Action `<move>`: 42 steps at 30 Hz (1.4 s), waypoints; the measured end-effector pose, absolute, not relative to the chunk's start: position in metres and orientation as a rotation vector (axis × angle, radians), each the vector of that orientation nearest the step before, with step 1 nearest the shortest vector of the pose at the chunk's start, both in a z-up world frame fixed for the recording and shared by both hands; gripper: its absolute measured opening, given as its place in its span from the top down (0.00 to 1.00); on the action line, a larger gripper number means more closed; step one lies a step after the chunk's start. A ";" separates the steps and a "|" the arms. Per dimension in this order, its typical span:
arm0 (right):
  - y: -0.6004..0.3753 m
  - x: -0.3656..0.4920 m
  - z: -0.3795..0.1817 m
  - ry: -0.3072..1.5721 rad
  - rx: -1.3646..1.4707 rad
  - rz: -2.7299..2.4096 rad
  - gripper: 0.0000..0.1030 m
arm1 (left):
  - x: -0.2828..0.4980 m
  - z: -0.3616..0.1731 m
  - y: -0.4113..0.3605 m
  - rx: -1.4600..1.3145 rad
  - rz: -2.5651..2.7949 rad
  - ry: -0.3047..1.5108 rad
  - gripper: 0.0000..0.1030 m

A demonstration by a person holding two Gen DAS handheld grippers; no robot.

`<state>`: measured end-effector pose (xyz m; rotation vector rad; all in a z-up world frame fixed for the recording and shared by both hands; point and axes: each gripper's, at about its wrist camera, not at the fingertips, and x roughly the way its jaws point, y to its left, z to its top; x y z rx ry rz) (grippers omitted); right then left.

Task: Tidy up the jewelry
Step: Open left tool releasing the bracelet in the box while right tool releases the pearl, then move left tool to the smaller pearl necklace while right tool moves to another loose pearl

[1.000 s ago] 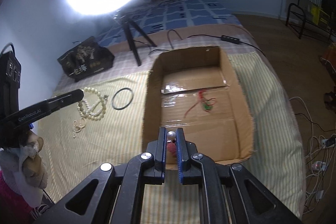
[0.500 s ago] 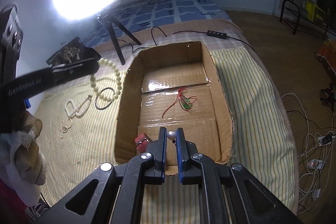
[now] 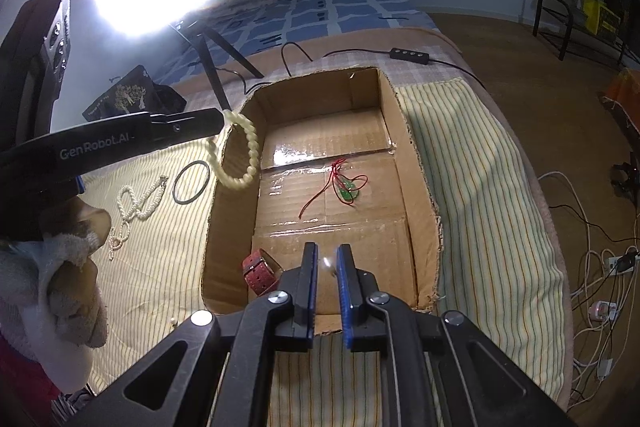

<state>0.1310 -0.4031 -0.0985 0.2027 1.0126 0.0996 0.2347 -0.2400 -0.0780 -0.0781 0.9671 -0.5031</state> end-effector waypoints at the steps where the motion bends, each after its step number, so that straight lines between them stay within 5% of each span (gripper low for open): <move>1: -0.402 0.131 -0.099 1.010 0.199 0.101 0.70 | 0.235 -0.078 -0.239 -0.077 -0.497 0.968 0.95; 4: -0.399 0.130 -0.097 0.999 0.185 0.093 0.59 | 0.236 -0.078 -0.235 -0.078 -0.488 0.984 0.90; 6: -0.396 0.129 -0.096 0.996 0.179 0.102 0.43 | 0.235 -0.077 -0.233 -0.081 -0.482 0.979 0.62; 7: -0.395 0.129 -0.096 0.990 0.174 0.102 0.32 | 0.234 -0.075 -0.230 -0.080 -0.476 0.965 0.56; 10: -0.389 0.126 -0.092 0.956 0.140 0.090 0.17 | 0.231 -0.072 -0.227 -0.068 -0.469 0.943 0.53; 17: -0.386 0.122 -0.085 0.927 0.112 0.054 0.09 | 0.227 -0.069 -0.217 -0.077 -0.452 0.942 0.43; 25: -0.377 0.114 -0.078 0.902 0.070 0.038 0.01 | 0.214 -0.056 -0.209 -0.039 -0.436 0.907 0.43; 34: -0.364 0.103 -0.064 0.851 0.006 0.010 0.00 | 0.197 -0.041 -0.194 -0.011 -0.413 0.877 0.42; 37: -0.362 0.100 -0.060 0.838 0.009 0.004 0.00 | 0.192 -0.035 -0.183 -0.008 -0.394 0.860 0.31; 42: -0.356 0.093 -0.054 0.805 0.008 -0.005 0.00 | 0.182 -0.028 -0.164 0.038 -0.361 0.827 0.30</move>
